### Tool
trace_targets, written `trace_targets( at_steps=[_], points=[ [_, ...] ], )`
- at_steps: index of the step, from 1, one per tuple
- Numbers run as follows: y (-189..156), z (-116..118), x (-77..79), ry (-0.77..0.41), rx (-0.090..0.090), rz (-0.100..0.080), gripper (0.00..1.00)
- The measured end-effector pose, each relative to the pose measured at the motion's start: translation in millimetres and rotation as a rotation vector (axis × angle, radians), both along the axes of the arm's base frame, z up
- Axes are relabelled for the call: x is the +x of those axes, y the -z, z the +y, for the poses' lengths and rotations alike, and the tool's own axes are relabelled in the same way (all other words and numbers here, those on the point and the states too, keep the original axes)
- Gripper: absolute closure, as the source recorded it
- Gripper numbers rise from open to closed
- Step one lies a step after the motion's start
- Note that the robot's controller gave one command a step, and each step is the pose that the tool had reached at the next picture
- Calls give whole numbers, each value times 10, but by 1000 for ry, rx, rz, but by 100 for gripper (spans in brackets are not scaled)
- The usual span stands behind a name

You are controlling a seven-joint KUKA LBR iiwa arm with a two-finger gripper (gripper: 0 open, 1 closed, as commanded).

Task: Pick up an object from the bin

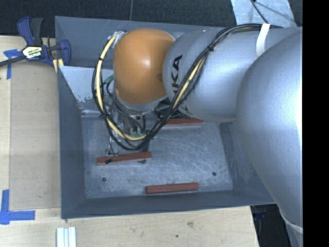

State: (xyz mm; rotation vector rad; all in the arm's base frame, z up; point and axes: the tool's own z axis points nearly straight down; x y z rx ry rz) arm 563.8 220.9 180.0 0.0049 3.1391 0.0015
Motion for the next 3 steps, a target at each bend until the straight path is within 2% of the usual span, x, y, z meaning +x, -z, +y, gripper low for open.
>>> trace_targets(
  at_steps=[1, 2, 3],
  points=[
    [1092, -493, -216, -262, -4, 7, 0],
    [1060, -473, -200, -262, -1, 1, 100],
    [-305, -580, -319, -359, -1, -9, 100]
  ],
)
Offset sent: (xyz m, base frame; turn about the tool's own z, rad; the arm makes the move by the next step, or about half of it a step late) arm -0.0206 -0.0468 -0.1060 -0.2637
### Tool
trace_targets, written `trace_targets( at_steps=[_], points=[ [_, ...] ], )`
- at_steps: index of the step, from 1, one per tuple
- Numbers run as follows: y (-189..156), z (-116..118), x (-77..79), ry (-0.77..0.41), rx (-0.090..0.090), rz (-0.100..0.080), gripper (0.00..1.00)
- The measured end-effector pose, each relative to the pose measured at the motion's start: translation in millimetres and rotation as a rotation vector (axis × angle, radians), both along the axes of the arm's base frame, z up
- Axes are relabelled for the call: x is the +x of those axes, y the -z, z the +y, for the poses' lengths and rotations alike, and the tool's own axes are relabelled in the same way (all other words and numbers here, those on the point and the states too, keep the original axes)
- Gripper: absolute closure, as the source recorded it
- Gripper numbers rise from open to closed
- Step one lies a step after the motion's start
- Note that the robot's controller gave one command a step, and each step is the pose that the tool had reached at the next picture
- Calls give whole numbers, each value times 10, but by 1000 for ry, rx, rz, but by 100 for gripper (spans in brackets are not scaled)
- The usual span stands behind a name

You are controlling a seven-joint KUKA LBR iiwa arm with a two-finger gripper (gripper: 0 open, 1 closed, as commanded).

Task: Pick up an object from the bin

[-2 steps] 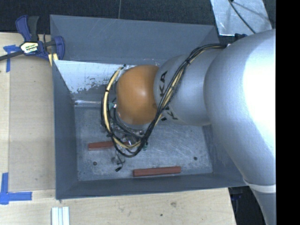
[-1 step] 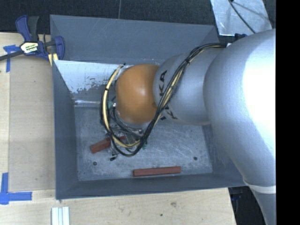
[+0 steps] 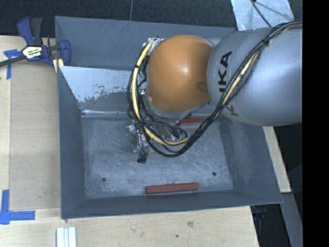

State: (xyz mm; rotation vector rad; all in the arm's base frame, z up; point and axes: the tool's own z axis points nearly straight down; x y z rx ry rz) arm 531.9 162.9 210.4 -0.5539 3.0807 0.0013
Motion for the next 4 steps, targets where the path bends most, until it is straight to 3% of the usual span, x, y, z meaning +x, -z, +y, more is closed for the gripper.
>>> trace_targets(
  at_steps=[1, 2, 3, 4],
  points=[
    [433, -419, -296, 30, -4, 14, 100],
    [-3, -683, -317, -164, -3, 4, 100],
    [6, -679, -321, -162, -2, 7, 0],
    [1393, -691, -165, -240, -4, 9, 0]
  ],
)
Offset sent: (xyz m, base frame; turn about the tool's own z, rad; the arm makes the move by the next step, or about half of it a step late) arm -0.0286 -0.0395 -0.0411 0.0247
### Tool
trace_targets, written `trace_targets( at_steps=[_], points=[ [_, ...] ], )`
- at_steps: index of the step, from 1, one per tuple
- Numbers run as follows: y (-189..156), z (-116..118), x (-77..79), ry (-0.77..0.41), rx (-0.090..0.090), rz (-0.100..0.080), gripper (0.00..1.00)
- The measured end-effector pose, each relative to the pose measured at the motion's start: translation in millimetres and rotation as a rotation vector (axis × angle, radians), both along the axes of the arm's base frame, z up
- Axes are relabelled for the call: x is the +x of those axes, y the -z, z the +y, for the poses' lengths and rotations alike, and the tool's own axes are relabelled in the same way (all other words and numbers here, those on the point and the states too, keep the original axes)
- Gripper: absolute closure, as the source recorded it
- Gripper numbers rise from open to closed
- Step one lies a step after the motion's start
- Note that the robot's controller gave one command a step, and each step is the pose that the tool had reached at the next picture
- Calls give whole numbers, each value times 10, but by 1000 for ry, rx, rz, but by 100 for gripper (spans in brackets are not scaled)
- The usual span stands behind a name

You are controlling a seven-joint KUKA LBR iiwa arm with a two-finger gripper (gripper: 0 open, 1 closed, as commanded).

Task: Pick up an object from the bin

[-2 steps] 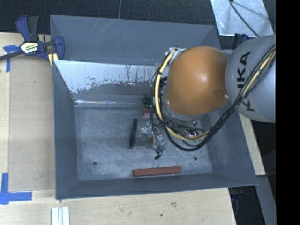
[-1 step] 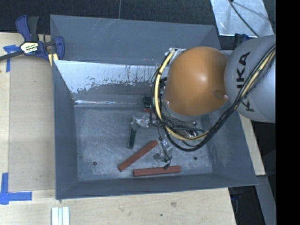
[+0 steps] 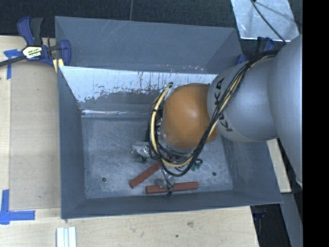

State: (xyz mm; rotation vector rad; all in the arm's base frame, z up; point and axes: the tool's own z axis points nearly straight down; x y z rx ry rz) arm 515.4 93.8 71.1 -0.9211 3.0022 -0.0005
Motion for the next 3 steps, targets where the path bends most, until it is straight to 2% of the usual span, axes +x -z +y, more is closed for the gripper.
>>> trace_targets(
  at_steps=[1, 2, 3],
  points=[
    [-2, 6, 4, 2, 2, -3, 100],
    [-1261, -437, 144, -113, 1, -2, 100],
    [-2047, -723, 30, -298, -1, -7, 100]
  ],
)
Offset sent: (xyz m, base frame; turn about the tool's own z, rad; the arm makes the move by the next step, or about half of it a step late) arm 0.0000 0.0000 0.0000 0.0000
